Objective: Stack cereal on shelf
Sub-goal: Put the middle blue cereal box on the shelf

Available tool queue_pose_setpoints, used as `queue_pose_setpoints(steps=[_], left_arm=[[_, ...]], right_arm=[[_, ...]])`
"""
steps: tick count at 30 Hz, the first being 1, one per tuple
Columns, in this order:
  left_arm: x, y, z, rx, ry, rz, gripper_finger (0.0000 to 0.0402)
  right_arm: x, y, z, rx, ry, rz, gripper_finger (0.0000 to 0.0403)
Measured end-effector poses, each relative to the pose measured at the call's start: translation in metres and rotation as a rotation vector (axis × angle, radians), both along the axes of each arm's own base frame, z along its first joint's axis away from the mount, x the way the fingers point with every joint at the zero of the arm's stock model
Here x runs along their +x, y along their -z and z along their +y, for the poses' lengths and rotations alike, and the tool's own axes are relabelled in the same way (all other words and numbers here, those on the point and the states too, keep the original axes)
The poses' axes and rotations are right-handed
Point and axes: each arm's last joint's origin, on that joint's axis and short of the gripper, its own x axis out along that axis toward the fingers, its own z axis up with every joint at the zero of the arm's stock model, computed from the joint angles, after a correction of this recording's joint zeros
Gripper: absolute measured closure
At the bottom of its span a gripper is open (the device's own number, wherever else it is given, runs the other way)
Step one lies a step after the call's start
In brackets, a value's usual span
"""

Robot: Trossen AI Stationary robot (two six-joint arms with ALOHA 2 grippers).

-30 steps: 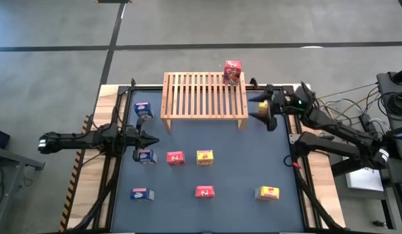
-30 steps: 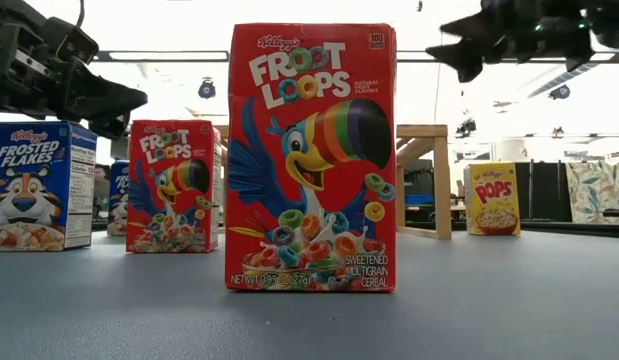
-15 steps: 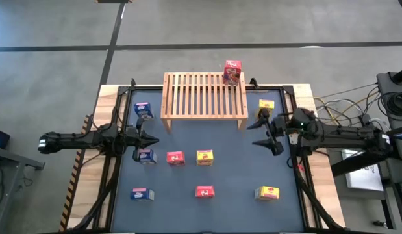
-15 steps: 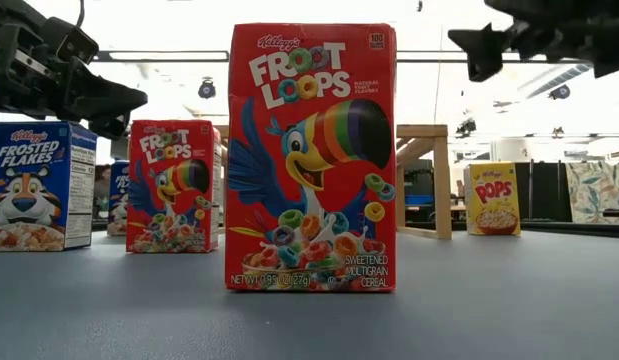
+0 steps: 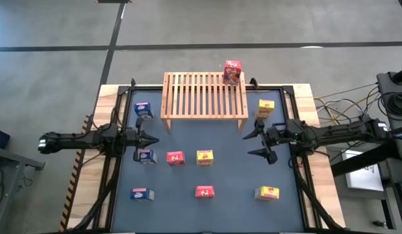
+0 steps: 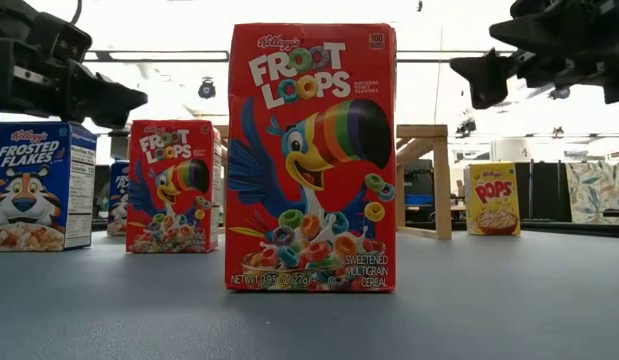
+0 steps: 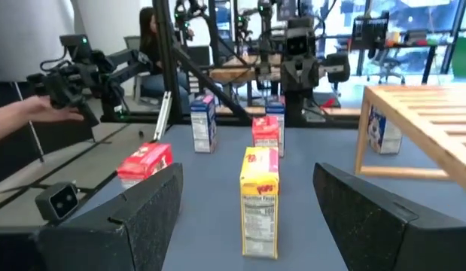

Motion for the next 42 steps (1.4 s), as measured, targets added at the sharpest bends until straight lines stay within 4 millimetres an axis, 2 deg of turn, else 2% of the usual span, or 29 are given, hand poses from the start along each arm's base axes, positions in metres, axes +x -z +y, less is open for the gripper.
queue_pose_setpoints(steps=[7,30,37,40,42], left_arm=[[0.0,0.0,0.0,0.007,0.0,0.0,0.0402],[0.0,-0.001,0.0,0.005,0.0,-0.006,0.0402],[0.0,-0.004,0.001,-0.225,-0.035,-0.05,0.0402],[0.0,-0.013,0.001,-0.245,-0.028,-0.114,0.0402],[-0.003,-0.026,0.001,-0.247,-0.026,-0.123,0.0402]], right_arm=[[0.005,-0.005,0.0,-0.01,0.0,-0.041,0.0117],[0.025,0.005,-0.003,-0.077,0.053,-0.061,0.0117],[0.03,0.001,-0.003,-0.077,0.053,-0.083,0.0117],[0.032,-0.004,-0.003,-0.076,0.052,-0.095,0.0117],[0.033,-0.007,-0.003,-0.076,0.05,-0.104,0.0117]])
